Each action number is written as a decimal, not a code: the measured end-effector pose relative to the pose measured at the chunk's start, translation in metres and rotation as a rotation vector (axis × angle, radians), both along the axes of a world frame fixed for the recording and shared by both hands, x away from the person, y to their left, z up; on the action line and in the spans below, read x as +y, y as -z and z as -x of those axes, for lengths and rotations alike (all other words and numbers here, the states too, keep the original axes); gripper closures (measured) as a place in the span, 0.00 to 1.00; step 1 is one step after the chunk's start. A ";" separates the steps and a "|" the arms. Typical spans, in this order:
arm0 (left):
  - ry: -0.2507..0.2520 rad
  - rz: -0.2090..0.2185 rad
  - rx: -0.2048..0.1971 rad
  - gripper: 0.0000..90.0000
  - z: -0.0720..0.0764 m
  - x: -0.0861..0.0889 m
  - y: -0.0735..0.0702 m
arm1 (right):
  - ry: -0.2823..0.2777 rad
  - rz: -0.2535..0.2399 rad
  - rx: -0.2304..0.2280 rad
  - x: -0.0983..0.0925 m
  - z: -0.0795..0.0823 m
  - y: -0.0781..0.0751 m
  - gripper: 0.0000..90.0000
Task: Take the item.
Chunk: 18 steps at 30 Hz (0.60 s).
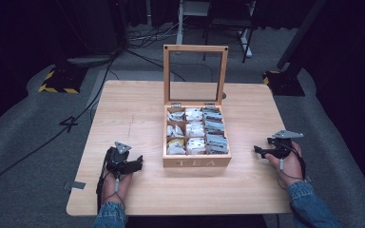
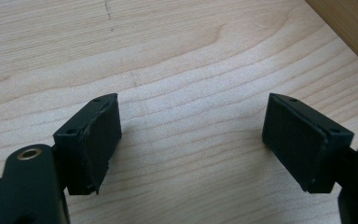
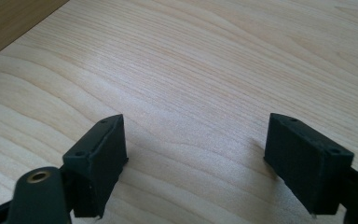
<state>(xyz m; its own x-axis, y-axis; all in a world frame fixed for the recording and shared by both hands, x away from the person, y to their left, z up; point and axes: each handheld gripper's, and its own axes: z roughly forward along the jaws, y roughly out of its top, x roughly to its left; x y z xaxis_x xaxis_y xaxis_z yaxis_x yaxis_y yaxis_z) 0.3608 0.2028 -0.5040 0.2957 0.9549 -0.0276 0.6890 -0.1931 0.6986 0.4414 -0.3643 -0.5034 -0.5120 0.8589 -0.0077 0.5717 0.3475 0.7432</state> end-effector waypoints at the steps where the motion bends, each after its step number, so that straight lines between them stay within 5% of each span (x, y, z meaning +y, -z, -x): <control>1: 0.000 0.000 0.000 0.22 0.000 0.000 0.000 | 0.000 0.000 0.000 0.000 0.000 0.000 0.24; 6: -0.005 0.000 -0.003 0.22 -0.001 -0.001 0.000 | -0.009 -0.006 -0.004 0.001 0.001 0.000 0.30; 7: -0.004 0.003 0.001 0.22 -0.001 -0.001 0.000 | -0.027 -0.016 -0.010 0.000 0.003 -0.001 0.41; 18: -0.001 0.002 0.001 0.22 -0.005 0.000 0.000 | -0.032 -0.119 -0.066 -0.004 0.015 -0.027 0.45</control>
<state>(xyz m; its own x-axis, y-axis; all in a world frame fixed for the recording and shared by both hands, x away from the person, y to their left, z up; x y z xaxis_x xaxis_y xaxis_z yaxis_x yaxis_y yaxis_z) 0.3656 0.2028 -0.5041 0.2944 0.9552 -0.0301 0.6896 -0.1906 0.6986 0.4260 -0.3683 -0.4762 -0.5409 0.8390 0.0590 0.5101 0.2715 0.8161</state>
